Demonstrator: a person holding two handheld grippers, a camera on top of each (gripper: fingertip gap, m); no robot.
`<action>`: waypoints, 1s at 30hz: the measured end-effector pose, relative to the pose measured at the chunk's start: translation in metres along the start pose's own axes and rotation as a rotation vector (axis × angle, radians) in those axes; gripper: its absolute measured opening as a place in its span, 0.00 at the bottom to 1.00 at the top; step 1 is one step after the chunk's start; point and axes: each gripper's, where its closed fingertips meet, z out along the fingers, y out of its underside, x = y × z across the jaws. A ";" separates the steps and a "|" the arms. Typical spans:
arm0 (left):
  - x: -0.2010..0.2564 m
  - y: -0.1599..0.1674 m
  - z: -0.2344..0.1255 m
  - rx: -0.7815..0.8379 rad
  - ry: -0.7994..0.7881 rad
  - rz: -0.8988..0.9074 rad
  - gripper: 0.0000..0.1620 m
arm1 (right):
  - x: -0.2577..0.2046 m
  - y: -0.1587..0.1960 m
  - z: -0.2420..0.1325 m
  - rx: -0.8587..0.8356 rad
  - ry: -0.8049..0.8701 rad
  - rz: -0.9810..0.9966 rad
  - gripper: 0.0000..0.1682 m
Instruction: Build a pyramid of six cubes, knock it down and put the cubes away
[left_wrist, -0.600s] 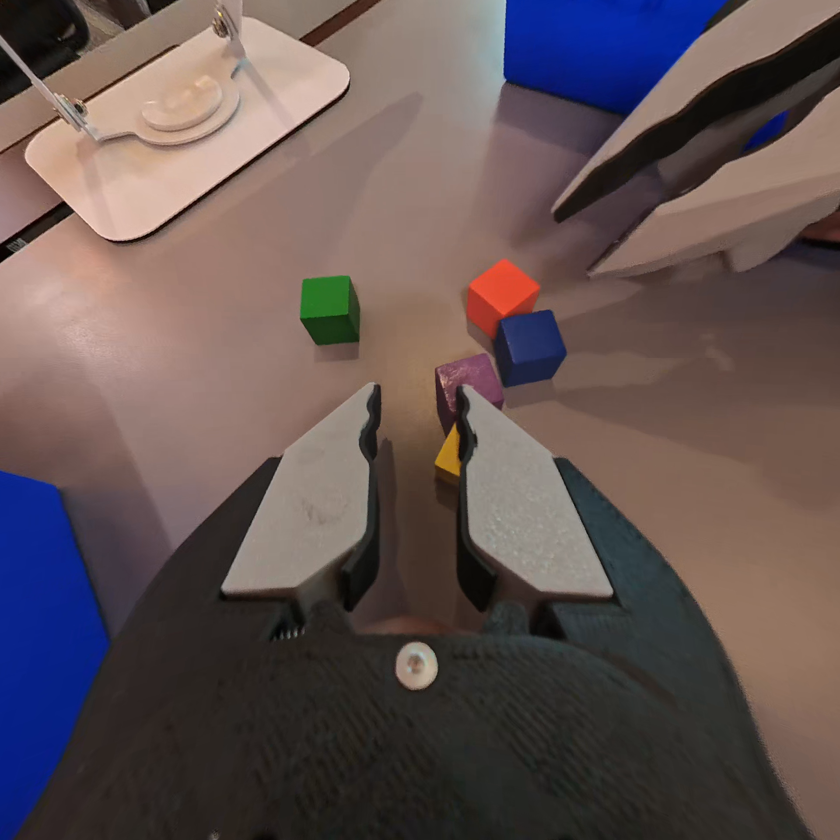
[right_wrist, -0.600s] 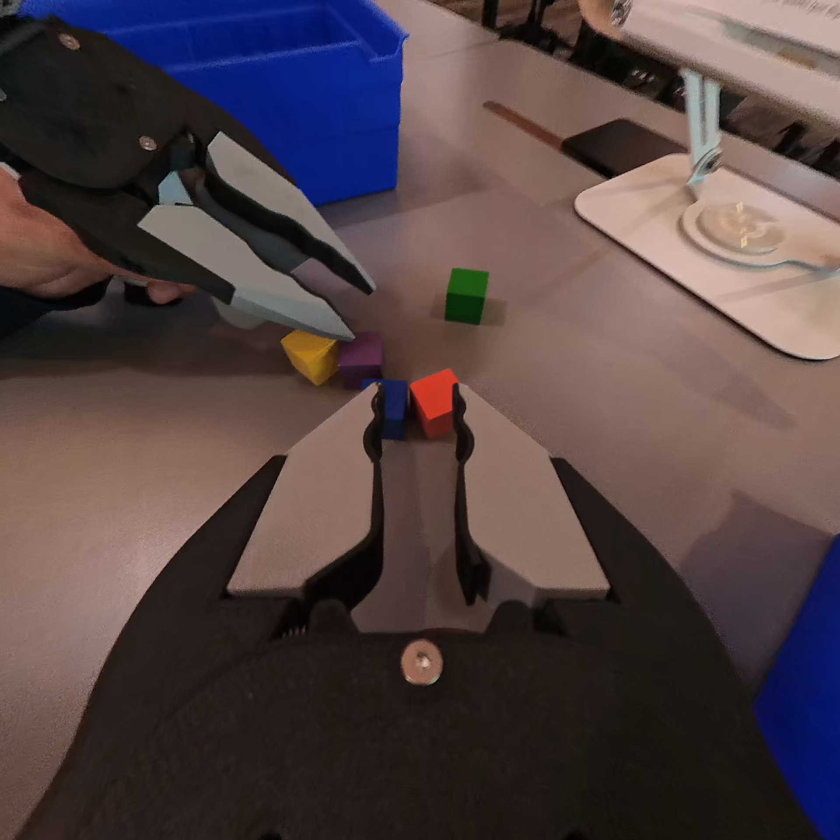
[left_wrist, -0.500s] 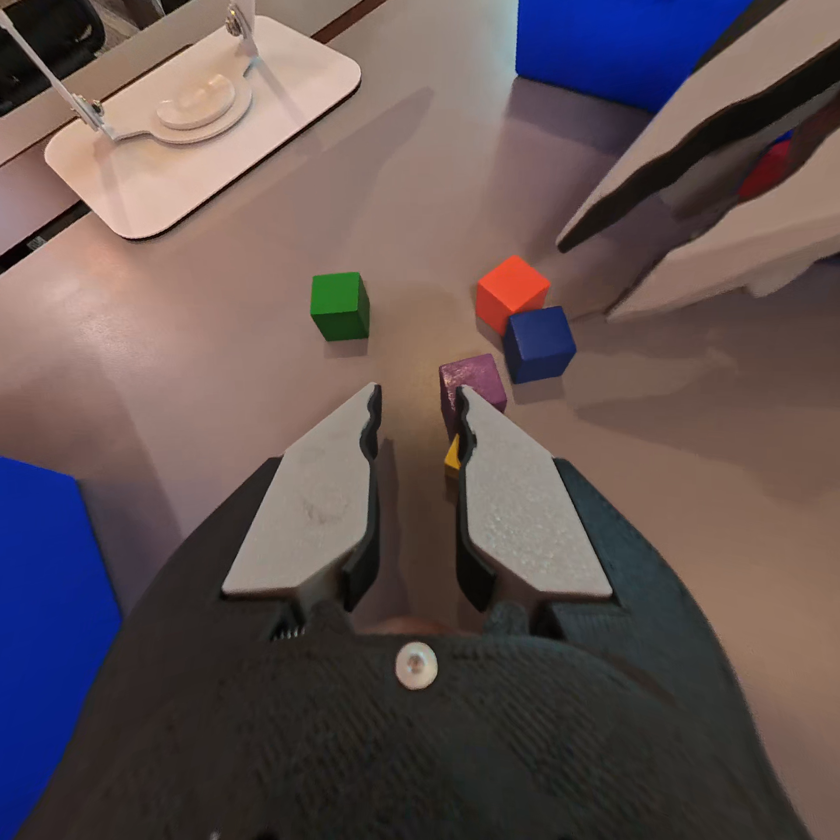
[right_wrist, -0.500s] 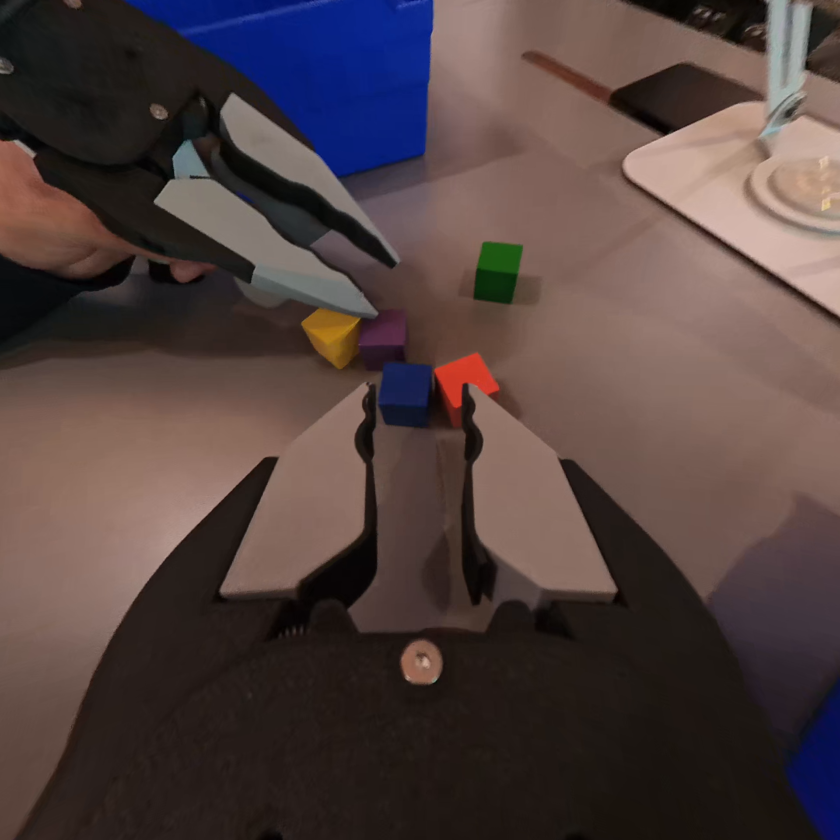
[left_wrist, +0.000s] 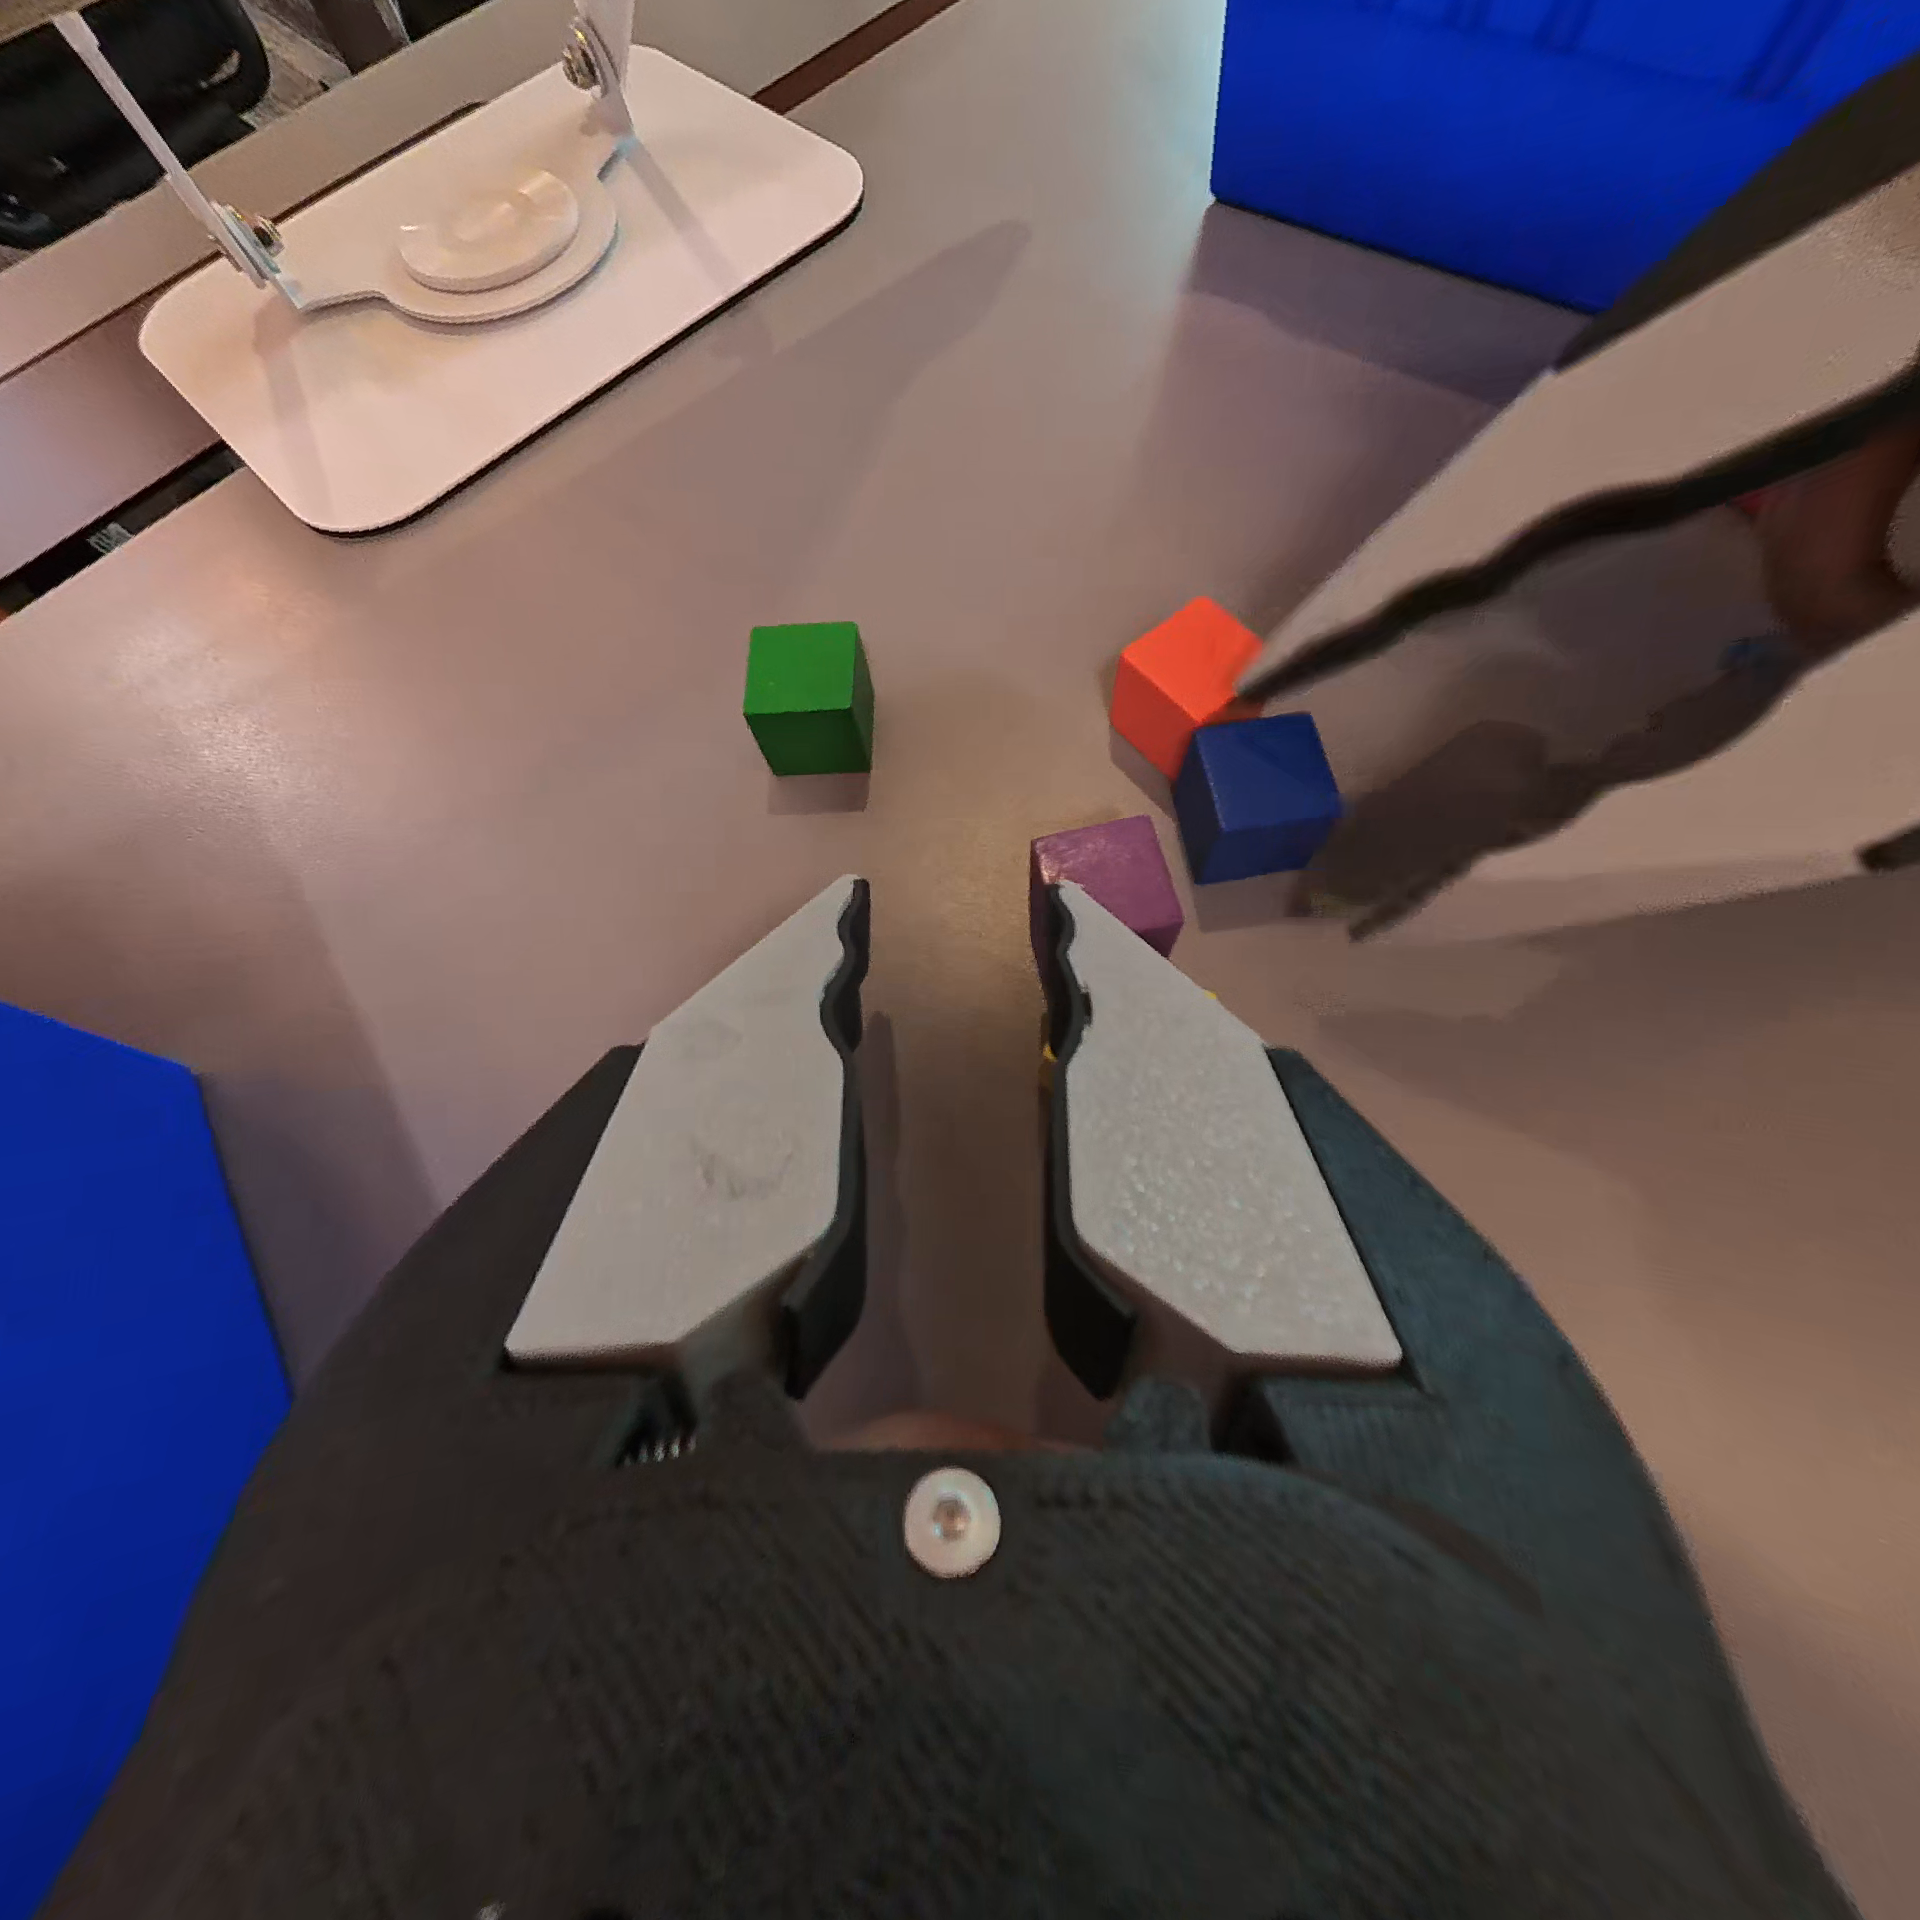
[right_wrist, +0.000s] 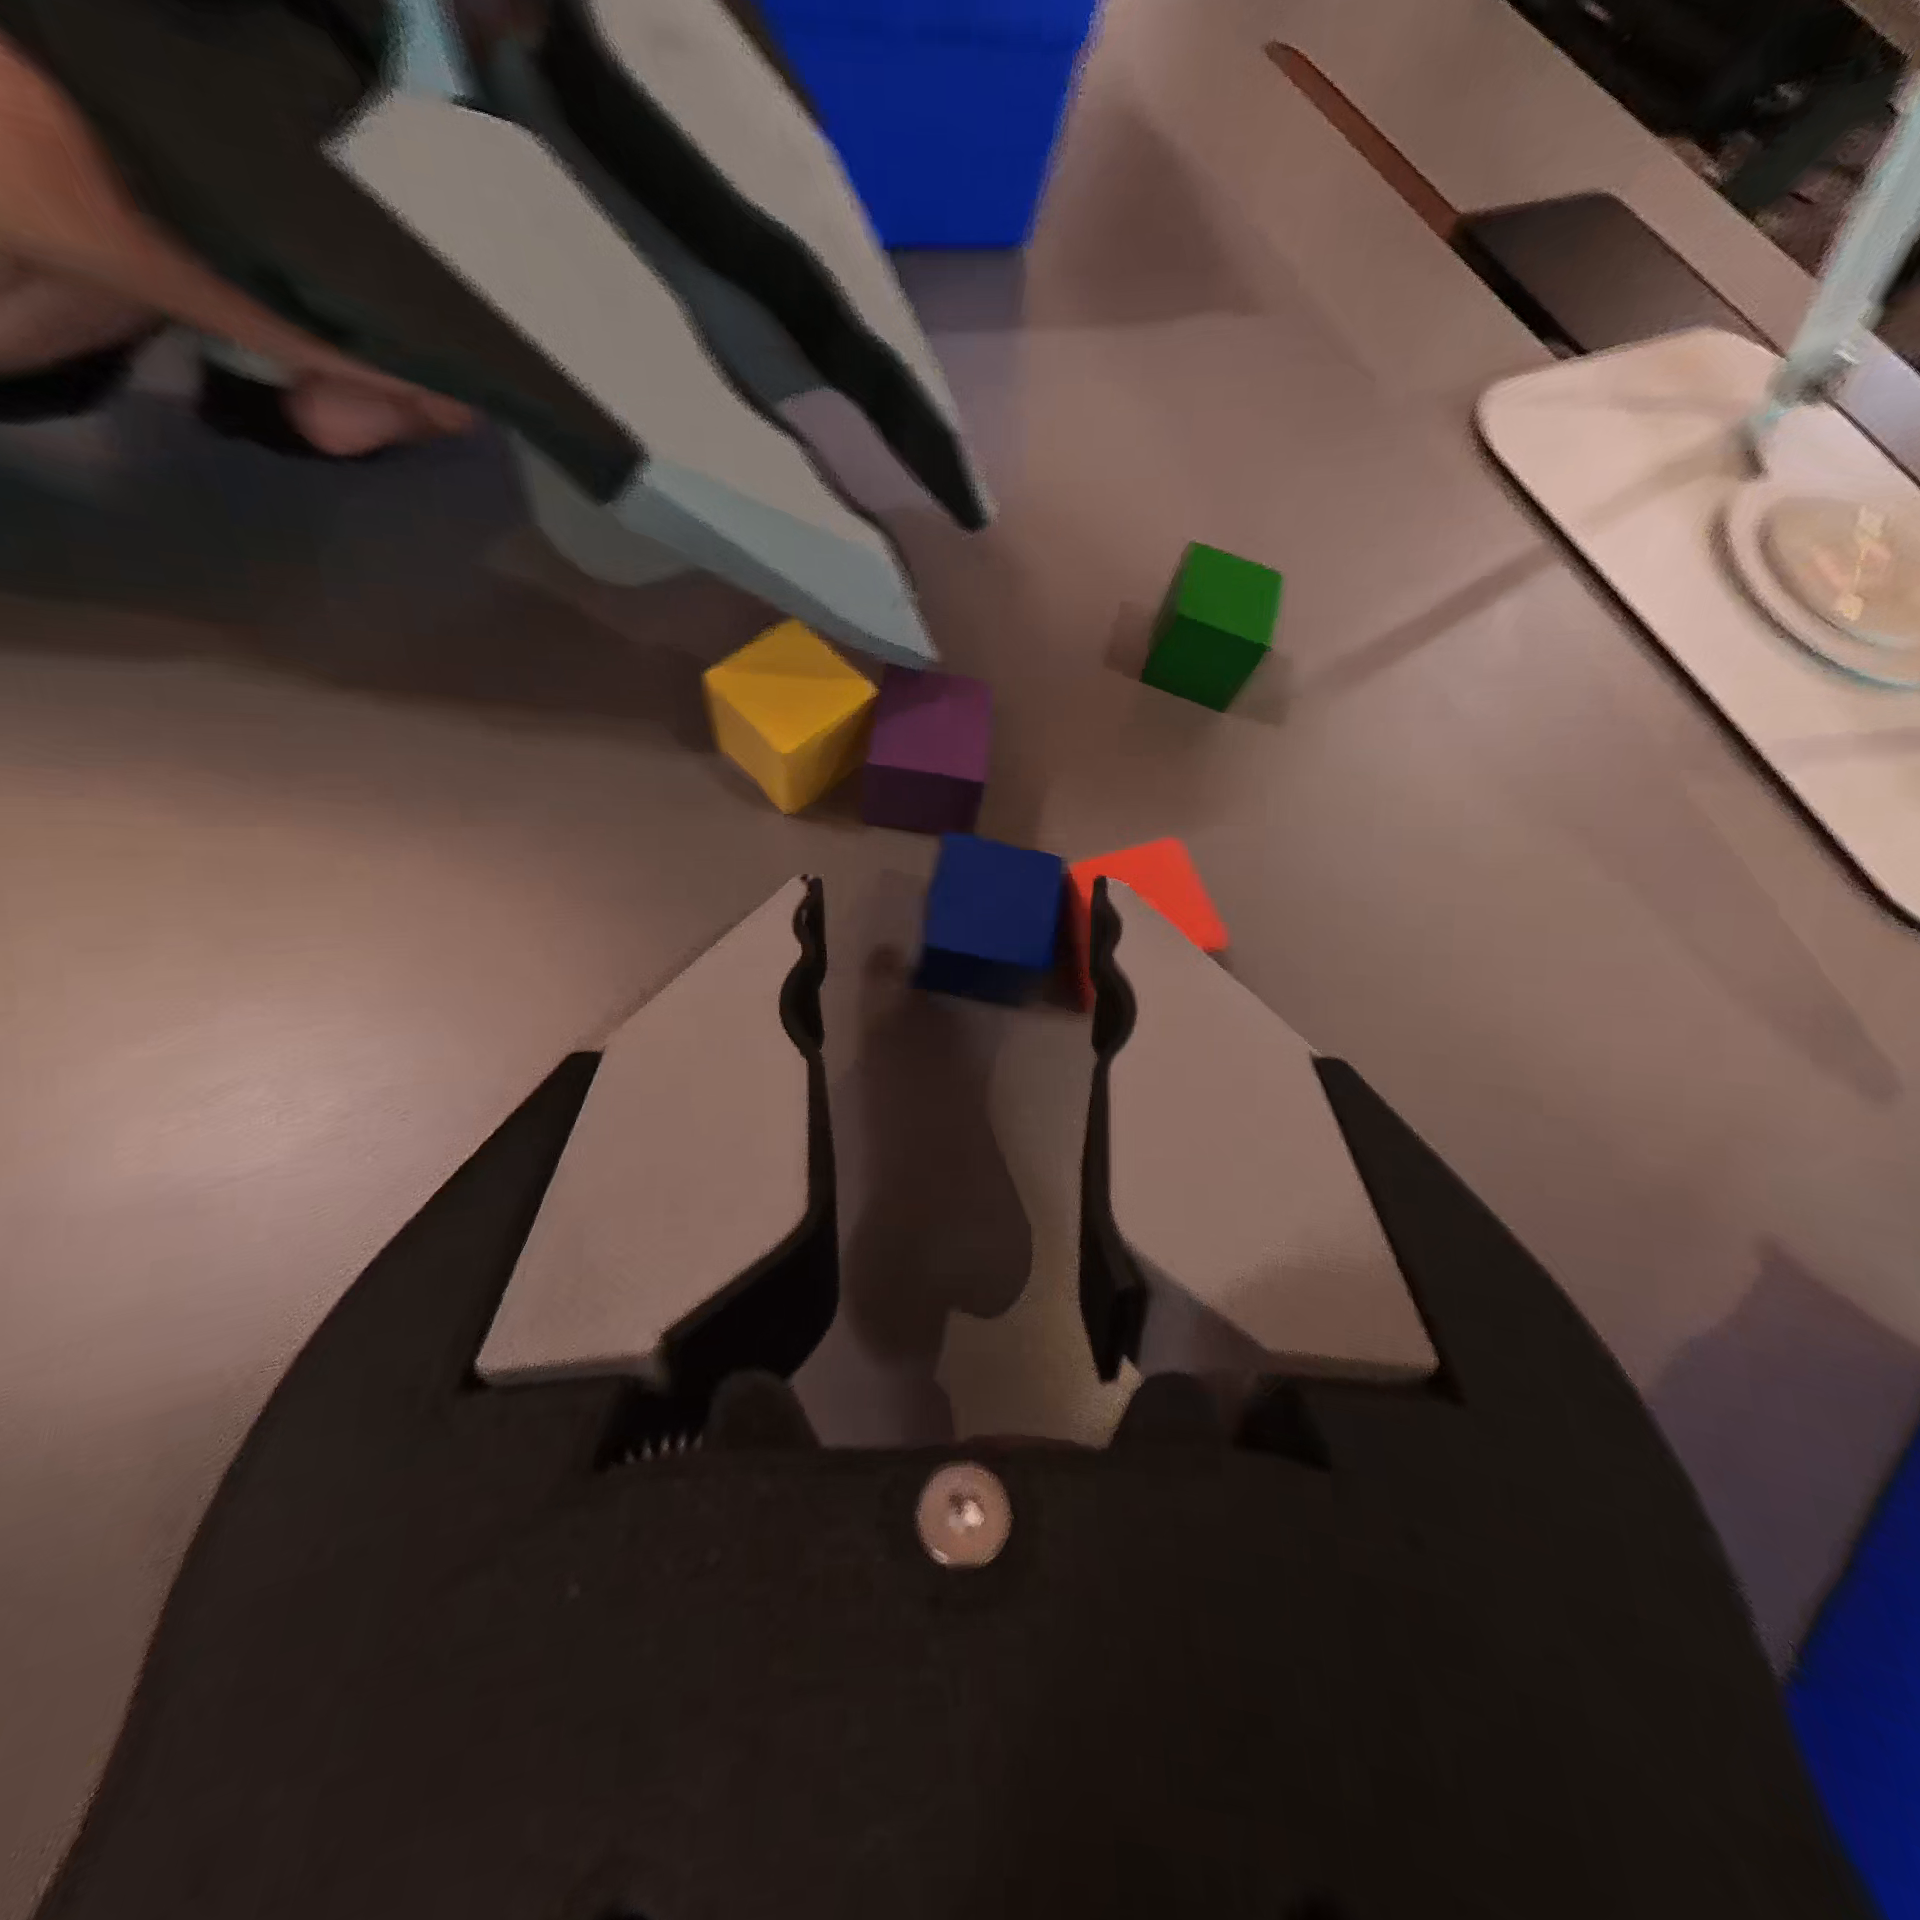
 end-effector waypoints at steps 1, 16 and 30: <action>0.000 0.001 0.000 -0.001 0.004 -0.004 0.20 | -0.008 -0.001 -0.001 0.009 -0.047 0.002 0.26; -0.014 -0.001 0.003 0.008 -0.116 0.049 0.20 | 0.012 0.011 0.012 -0.062 0.061 0.053 0.15; -0.011 0.002 0.005 -0.003 -0.112 0.083 0.21 | 0.073 -0.068 -0.103 0.400 0.558 -0.050 0.15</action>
